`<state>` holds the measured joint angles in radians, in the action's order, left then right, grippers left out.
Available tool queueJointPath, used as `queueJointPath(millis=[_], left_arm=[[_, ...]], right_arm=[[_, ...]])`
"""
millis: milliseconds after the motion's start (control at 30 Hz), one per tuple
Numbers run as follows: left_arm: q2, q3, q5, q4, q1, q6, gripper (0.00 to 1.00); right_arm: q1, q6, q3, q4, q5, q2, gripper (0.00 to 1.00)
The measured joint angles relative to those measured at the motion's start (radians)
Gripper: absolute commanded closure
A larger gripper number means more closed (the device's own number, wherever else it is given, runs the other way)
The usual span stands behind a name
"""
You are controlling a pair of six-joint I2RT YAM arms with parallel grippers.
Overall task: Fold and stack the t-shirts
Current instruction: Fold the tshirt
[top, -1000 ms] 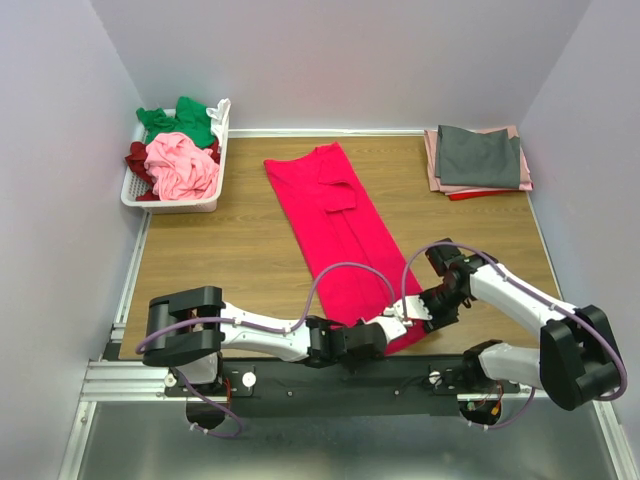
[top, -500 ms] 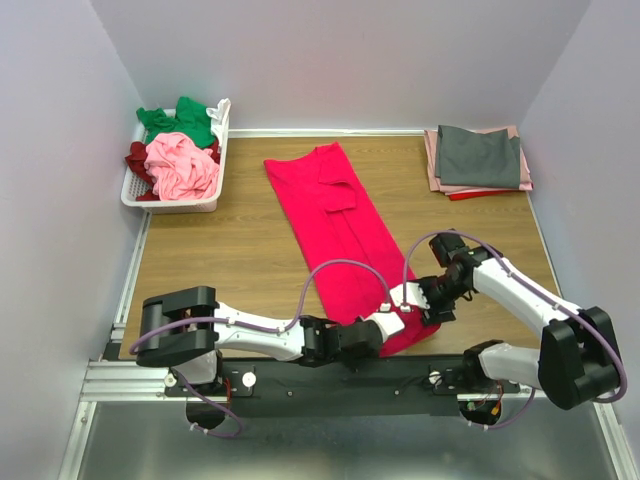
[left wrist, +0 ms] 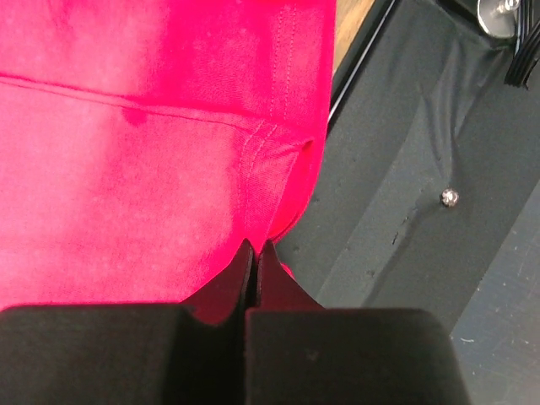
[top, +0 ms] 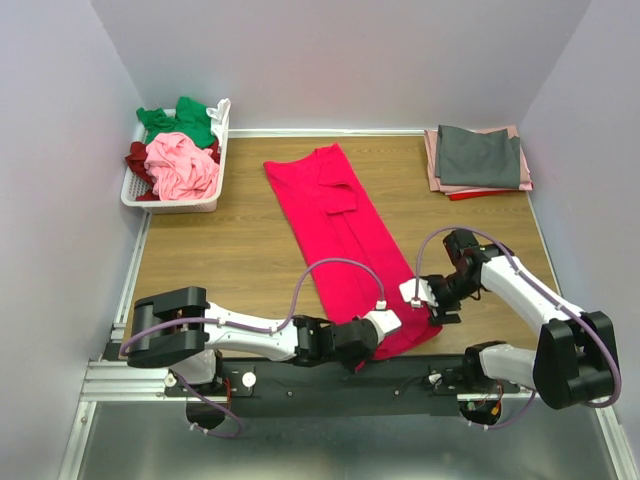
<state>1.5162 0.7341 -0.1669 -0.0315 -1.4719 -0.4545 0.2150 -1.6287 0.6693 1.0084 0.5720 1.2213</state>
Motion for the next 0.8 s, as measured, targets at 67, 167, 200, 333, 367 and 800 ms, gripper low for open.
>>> queueJointPath(millis=[67, 167, 200, 333, 367, 800], left_arm=[[0.000, -0.007, 0.007, 0.007, 0.000, -0.008, 1.00], [-0.003, -0.015, 0.021, 0.012, 0.000, -0.020, 1.00], [-0.003, -0.017, 0.025, 0.017, 0.000, -0.024, 1.00], [-0.003, -0.024, 0.035, 0.040, 0.000, -0.043, 1.00], [-0.003, -0.030, 0.037, 0.050, 0.000, -0.053, 1.00], [-0.004, -0.066, 0.073, 0.119, 0.045, -0.140, 1.00]], right_arm=[[0.000, -0.037, 0.000, 0.029, 0.003, -0.007, 0.21], [0.000, -0.097, 0.000, 0.068, 0.003, -0.032, 0.21], [0.000, -0.107, 0.000, 0.073, 0.003, -0.034, 0.21], [0.000, -0.192, 0.000, 0.099, -0.009, -0.031, 0.24], [0.000, -0.213, 0.000, 0.102, -0.015, -0.028, 0.25], [0.019, -0.339, -0.013, 0.123, -0.127, 0.009, 0.35]])
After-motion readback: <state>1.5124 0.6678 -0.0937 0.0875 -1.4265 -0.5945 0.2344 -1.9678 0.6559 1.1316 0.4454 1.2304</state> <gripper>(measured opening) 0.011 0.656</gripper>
